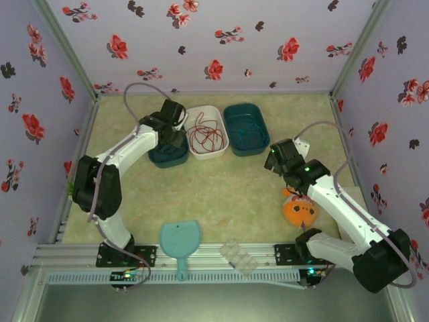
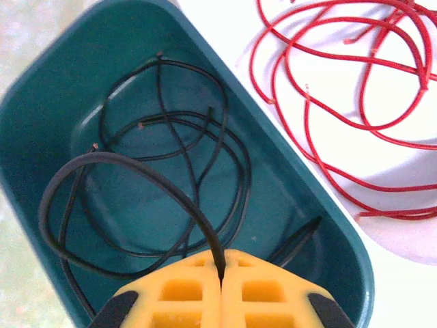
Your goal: Untangle the cables
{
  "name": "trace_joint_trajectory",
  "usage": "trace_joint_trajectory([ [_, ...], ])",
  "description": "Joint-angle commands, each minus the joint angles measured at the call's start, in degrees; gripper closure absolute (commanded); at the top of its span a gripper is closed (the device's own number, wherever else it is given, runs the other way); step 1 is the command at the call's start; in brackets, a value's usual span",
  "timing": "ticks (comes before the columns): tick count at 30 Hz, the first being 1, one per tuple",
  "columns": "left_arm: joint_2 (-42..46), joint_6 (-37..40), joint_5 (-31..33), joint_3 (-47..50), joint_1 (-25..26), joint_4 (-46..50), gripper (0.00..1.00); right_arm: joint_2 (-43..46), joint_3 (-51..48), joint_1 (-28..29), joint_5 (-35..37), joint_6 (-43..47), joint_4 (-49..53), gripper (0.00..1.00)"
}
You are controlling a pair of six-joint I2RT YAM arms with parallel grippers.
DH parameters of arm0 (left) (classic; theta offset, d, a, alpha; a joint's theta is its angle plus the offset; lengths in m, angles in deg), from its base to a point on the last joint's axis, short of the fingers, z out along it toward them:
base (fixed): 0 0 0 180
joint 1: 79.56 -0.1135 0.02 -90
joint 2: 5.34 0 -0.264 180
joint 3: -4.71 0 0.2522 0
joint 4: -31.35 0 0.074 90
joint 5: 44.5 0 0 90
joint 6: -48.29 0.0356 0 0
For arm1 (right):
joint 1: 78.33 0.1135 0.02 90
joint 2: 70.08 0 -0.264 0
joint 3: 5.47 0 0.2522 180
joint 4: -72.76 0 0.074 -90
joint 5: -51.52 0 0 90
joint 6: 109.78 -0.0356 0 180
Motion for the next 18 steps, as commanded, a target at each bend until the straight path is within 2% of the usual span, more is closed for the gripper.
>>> trace_joint_trajectory([
  [1,-2.09,0.04,-5.03,-1.42,-0.02,-0.59,1.0,-0.18,1.44,-0.49,-0.25,-1.27,-0.05,0.01],
  [13,-8.56,0.42,-5.11,-4.82,-3.55,-0.96,1.0,-0.22,1.05,-0.49,-0.6,-1.58,-0.22,0.01],
  [14,-9.03,0.33,-5.11,-5.34,-3.75,-0.76,0.98,-0.28,1.04,-0.49,-0.68,-1.58,-0.31,0.01],
  [18,-9.98,0.23,-5.46,-6.87,-3.81,0.56,0.73,-0.34,1.05,-0.49,-0.65,-1.58,-0.29,0.01],
])
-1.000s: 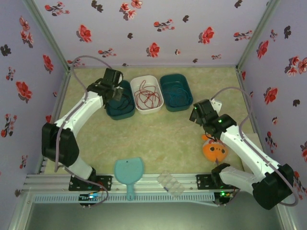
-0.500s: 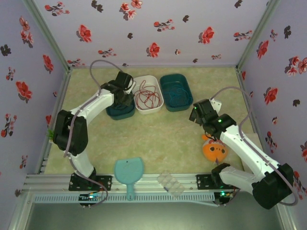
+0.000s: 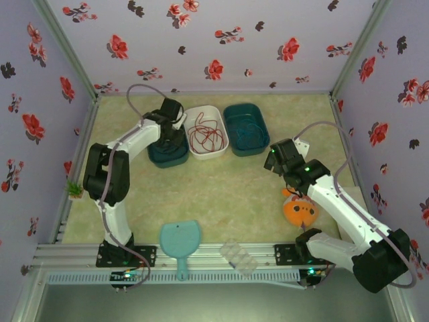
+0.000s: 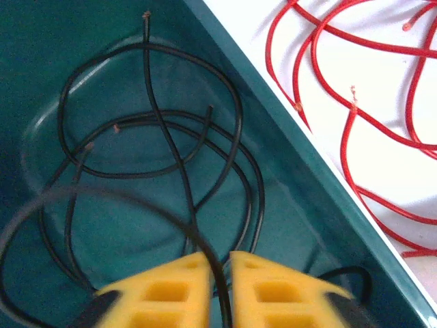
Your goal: Untangle the cables
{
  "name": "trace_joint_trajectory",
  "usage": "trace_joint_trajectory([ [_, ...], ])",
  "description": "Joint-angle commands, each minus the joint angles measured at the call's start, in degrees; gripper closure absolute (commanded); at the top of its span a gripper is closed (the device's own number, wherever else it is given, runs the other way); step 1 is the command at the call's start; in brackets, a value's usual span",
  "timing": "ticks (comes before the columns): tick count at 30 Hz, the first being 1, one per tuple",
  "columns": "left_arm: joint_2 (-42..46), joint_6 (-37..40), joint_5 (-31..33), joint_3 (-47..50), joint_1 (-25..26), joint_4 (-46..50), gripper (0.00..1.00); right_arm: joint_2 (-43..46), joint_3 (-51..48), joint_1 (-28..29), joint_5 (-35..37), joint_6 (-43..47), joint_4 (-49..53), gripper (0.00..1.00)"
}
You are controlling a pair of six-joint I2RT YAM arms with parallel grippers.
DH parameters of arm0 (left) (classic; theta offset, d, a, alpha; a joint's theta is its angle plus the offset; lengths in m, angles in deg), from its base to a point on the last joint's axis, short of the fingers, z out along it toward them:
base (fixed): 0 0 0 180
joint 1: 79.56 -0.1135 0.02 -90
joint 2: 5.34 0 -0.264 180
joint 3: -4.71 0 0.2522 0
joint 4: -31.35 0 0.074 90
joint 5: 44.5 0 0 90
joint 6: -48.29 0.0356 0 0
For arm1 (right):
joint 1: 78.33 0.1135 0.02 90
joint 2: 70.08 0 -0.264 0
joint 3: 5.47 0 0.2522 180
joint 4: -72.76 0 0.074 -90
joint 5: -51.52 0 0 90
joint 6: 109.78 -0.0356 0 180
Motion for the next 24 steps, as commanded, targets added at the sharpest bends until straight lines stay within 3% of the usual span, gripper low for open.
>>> trace_joint_trajectory([
  [1,-0.83,-0.01,-1.27,-2.18,-0.05,0.96,0.68,-0.31,1.06,-0.39,0.12,-1.6,-0.14,0.01],
  [4,0.02,-0.37,-1.55,-2.11,-0.05,0.89,0.57,-0.31,1.14,-0.39,0.27,-1.49,-0.14,0.01],
  [15,5.31,-0.97,-6.19,-1.76,-0.11,2.45,0.44,0.03,1.57,-0.46,0.91,-0.93,0.12,0.01],
  [24,9.97,-2.57,-8.1,-1.72,-0.11,3.82,0.27,0.93,1.66,-0.56,2.03,-0.57,1.0,0.01],
])
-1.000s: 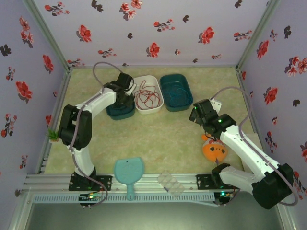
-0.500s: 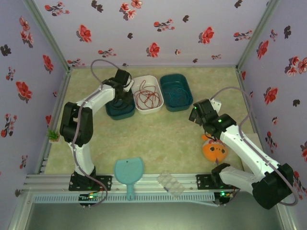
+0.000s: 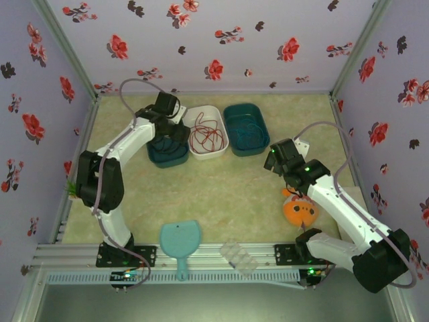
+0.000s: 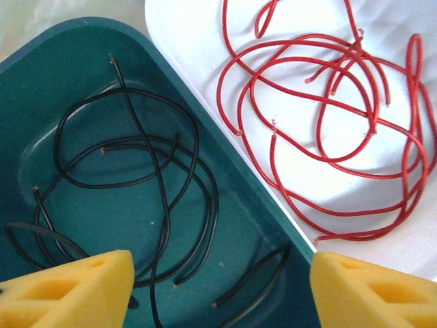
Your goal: Untangle the cables
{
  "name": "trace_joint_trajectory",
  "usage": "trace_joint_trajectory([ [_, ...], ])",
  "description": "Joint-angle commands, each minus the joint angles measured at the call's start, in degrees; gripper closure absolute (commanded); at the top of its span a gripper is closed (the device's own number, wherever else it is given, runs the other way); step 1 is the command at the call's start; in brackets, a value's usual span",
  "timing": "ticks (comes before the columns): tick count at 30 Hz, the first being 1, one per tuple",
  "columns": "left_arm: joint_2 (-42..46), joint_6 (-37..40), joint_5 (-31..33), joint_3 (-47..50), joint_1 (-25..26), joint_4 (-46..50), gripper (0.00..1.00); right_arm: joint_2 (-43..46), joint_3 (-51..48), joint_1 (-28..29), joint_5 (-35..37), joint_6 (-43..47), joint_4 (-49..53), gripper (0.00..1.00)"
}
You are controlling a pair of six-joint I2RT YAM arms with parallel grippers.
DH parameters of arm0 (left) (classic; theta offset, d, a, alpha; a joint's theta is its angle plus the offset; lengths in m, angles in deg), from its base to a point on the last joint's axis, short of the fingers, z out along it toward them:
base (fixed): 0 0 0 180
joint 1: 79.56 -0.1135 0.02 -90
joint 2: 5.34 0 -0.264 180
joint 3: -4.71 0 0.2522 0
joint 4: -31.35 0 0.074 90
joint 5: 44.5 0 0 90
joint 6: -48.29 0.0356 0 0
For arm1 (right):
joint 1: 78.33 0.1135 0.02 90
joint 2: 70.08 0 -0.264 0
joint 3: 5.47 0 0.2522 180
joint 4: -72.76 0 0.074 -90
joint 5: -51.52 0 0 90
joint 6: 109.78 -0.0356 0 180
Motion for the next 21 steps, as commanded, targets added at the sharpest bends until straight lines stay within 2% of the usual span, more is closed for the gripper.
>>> trace_joint_trajectory([
  [1,5.01,-1.17,-1.52,-0.08,-0.08,1.17,0.24,1.19,1.66,-0.58,2.48,-0.58,1.15,0.01],
  [8,17.18,-4.51,0.05,7.54,-0.45,-3.44,0.0,3.24,1.27,-0.78,4.82,0.52,1.07,0.01],
  [14,30.05,-7.89,7.19,17.95,-4.01,-8.1,0.0,5.68,0.12,-1.07,9.46,3.25,0.08,0.01],
  [17,36.19,-9.41,11.9,24.77,-7.44,-10.9,0.0,6.82,-1.5,-1.39,12.94,5.68,-2.09,0.01],
  [21,43.3,-12.37,13.79,34.17,-13.26,-16.28,0.0,8.54,-5.42,-1.56,17.55,10.01,-7.71,0.01],
])
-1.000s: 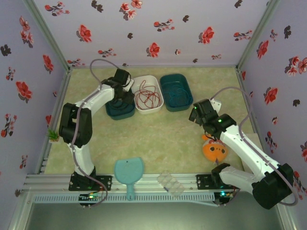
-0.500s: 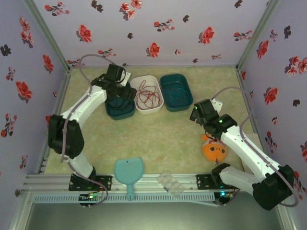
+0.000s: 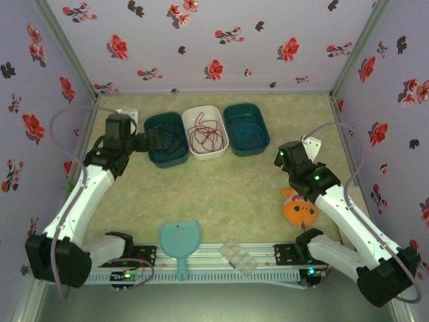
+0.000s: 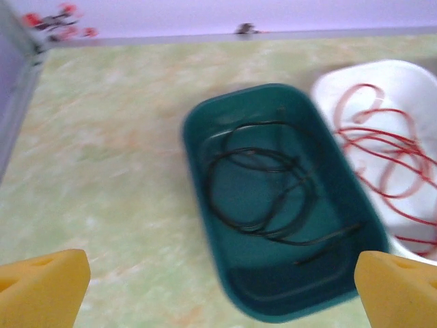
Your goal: Untangle the cables
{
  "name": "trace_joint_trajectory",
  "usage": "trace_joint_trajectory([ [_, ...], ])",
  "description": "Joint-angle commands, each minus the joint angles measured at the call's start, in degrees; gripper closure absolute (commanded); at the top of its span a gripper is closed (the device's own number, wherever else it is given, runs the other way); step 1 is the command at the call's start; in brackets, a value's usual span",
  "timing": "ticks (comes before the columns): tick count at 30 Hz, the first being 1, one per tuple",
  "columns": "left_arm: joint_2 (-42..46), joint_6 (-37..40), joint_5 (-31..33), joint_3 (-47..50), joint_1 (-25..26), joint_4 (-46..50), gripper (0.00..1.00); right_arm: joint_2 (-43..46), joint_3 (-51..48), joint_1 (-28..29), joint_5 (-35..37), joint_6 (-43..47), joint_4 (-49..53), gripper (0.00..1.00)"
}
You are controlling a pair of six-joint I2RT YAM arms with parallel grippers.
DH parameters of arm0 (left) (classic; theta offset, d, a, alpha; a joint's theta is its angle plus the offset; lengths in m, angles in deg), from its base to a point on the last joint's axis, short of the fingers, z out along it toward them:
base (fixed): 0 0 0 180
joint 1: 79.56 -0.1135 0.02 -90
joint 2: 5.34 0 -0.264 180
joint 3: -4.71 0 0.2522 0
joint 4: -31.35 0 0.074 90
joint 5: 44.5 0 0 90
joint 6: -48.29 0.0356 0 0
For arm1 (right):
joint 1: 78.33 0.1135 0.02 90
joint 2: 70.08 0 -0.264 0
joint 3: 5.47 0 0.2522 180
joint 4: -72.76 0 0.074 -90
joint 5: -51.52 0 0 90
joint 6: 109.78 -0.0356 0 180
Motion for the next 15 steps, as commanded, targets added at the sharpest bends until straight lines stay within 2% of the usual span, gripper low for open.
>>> trace_joint_trajectory([
  [1,5.08,-4.16,4.66,7.57,-4.28,-7.08,0.0,1.52,-3.94,-0.56,7.7,5.33,-6.41,0.01],
  [8,12.03,-4.68,6.62,24.07,-10.95,-23.37,0.0,4.79,-15.45,-2.08,14.25,17.62,-27.22,0.01],
  [15,9.98,-0.23,7.04,33.25,-12.99,-39.36,0.0,5.65,-29.99,-7.59,12.18,29.31,-55.61,0.01],
])
